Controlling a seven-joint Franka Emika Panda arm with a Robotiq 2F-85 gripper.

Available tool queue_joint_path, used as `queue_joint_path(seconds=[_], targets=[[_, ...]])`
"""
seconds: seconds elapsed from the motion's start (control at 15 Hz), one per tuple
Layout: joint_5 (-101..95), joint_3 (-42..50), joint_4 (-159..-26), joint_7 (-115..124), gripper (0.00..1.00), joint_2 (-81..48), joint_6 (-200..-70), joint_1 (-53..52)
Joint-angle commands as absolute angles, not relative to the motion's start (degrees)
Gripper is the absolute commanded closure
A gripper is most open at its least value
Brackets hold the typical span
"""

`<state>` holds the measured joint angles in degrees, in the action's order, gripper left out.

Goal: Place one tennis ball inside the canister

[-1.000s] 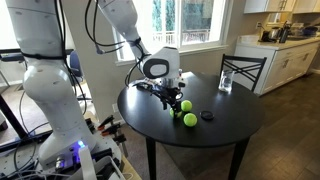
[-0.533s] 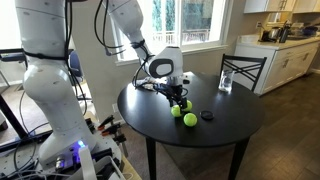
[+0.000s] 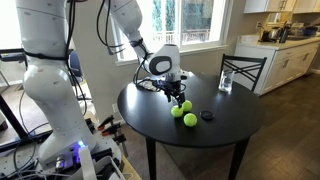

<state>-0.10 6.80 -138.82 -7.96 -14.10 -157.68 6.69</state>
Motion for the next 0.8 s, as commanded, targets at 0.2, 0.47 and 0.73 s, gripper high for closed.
queue_joint_path(seconds=[0.2,0.47,0.73], targets=[[-1.3,8.0,-139.3,-6.9,0.00,-14.9,-154.3,7.6],[-1.6,8.8,-139.7,-6.9,0.00,-14.4,-153.9,7.9],[-2.7,9.6,-139.8,-6.5,0.00,-14.6,-154.9,7.7]])
